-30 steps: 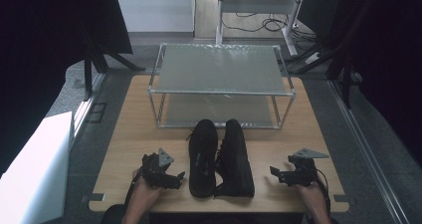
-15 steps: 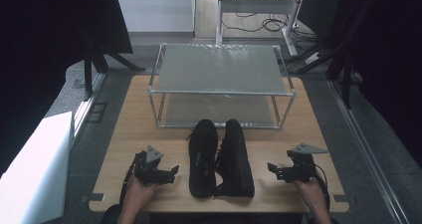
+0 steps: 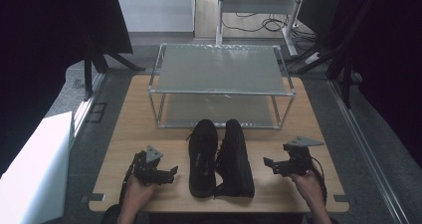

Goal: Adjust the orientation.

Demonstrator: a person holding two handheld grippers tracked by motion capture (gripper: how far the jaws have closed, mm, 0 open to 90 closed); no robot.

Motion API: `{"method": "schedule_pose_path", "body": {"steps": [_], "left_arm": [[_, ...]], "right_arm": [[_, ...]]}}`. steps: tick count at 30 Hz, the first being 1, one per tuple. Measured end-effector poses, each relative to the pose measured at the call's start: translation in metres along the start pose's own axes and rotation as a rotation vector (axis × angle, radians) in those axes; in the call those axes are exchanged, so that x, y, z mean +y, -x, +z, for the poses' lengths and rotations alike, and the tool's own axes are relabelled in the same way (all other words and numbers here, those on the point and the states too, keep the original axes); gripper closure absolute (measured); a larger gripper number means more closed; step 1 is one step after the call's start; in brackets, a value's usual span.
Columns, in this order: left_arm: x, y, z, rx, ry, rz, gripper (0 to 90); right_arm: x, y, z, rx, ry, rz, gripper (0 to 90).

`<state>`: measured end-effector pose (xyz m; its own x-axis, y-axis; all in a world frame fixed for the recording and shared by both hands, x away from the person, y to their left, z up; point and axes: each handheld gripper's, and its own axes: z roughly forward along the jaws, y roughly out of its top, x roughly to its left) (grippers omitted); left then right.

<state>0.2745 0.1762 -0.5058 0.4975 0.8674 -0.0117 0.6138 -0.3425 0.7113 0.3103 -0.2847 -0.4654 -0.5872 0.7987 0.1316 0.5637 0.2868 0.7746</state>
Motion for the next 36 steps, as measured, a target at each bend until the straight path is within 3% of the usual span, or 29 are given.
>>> {"method": "schedule_pose_path", "body": {"steps": [11,23,31,36], "left_arm": [[0.0,0.002,0.003,-0.001,-0.024,0.014,0.0],[0.0,0.003,0.005,-0.005,-0.044,0.017,0.0],[0.0,0.003,0.005,-0.002,-0.047,0.021,0.0],[0.0,0.003,0.006,-0.001,-0.055,0.025,0.0]], "right_arm": [[0.022,-0.011,0.004,0.032,0.033,-0.036,0.0],[0.043,-0.035,0.027,0.077,0.007,-0.04,0.0],[0.046,-0.04,0.041,0.043,-0.013,-0.05,0.0],[0.044,-0.039,0.041,0.038,-0.009,-0.07,0.0]]}}
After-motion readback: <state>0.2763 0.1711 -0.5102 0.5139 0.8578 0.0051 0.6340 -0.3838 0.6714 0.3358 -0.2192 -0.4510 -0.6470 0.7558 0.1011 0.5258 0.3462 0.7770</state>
